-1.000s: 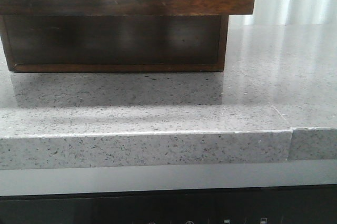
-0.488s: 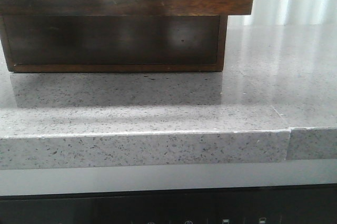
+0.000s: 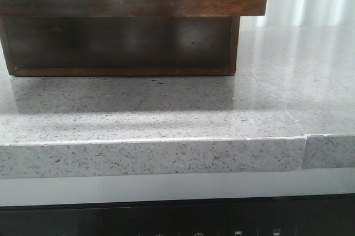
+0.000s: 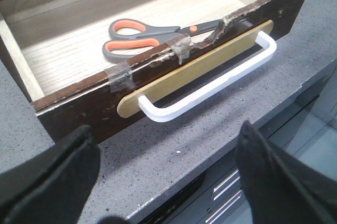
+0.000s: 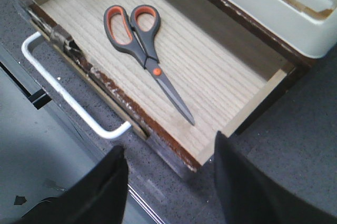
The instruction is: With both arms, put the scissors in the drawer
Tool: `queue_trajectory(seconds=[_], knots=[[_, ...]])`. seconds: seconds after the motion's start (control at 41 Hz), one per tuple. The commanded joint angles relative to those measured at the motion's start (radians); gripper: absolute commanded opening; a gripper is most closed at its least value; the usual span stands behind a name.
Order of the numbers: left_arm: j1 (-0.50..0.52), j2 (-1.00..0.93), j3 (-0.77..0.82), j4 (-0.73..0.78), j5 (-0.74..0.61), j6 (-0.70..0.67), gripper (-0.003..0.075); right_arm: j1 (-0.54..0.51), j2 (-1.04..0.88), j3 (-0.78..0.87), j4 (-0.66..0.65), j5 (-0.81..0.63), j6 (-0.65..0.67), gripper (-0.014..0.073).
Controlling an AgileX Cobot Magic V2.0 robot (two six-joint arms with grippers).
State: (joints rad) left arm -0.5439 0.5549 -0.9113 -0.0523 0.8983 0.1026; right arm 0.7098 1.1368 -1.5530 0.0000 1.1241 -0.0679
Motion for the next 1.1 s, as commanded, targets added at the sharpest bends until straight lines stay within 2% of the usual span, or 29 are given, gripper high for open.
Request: queue_trajectory(seconds=[0.0,0.415,0.878,0.951,1.073], knots=[[-0.007,0.007,-0.032,-0.003,-0.080,-0.010,0.0526,-0.002,-0.092,0.058,-0.011,-0.105,0.004,0.0405],[-0.007,0.007,-0.032,-0.003,-0.080,-0.010,0.0526,-0.002,-0.328,0.283,-0.011,-0.159,0.004,0.0405],[-0.007,0.007,-0.032,-0.003,-0.080,-0.010,0.0526,-0.002,-0.372,0.309,-0.011,-0.147,0.004,0.0402],[-0.007,0.007,-0.032,-0.003,-0.084,-0.010,0.0526,-0.002,-0.372,0.309,-0.011,-0.147,0.004,0.0352],[-0.007,0.007,-0.032,-0.003,-0.084,-0.010,0.0510,-0.002,-0.372,0.309,-0.011,-0.147,0.004,0.0111]])
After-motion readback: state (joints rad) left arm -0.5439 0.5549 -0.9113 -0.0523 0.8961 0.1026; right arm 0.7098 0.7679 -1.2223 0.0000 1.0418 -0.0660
